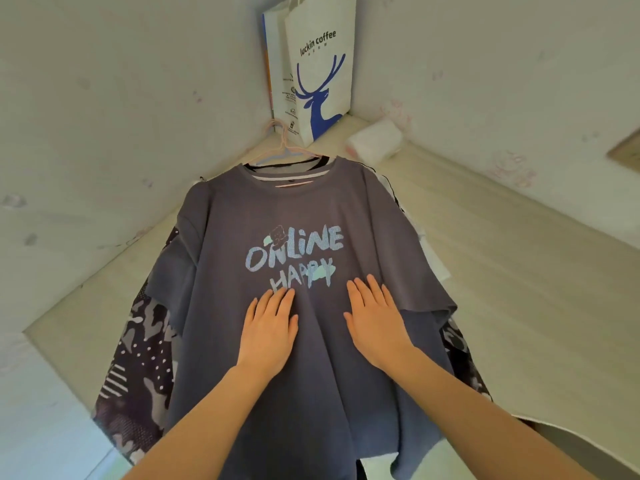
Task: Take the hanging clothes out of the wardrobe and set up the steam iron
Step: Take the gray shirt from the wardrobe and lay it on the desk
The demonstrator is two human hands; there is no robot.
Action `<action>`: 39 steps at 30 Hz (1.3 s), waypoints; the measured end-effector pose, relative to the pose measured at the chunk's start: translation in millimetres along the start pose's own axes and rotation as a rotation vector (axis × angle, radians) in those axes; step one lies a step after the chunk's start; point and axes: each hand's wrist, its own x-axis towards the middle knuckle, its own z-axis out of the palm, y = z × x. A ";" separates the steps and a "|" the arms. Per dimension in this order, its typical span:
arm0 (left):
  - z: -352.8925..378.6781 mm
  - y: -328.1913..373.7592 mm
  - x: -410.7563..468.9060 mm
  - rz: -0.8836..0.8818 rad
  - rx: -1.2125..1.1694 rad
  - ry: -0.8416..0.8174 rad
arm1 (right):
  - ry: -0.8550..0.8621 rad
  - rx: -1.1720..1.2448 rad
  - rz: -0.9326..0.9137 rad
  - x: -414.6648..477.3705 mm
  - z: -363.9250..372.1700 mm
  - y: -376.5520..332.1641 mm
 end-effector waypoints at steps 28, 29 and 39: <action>25.4 130.7 -248.0 0.787 0.011 0.050 | 0.275 0.032 0.572 -367.2 54.7 -61.3; 26.6 139.9 -255.4 0.815 0.009 0.035 | 0.281 0.035 0.612 -382.3 56.4 -61.1; 53.1 213.8 -390.1 1.125 -0.022 -0.120 | 0.300 0.094 0.961 -563.5 80.3 -89.0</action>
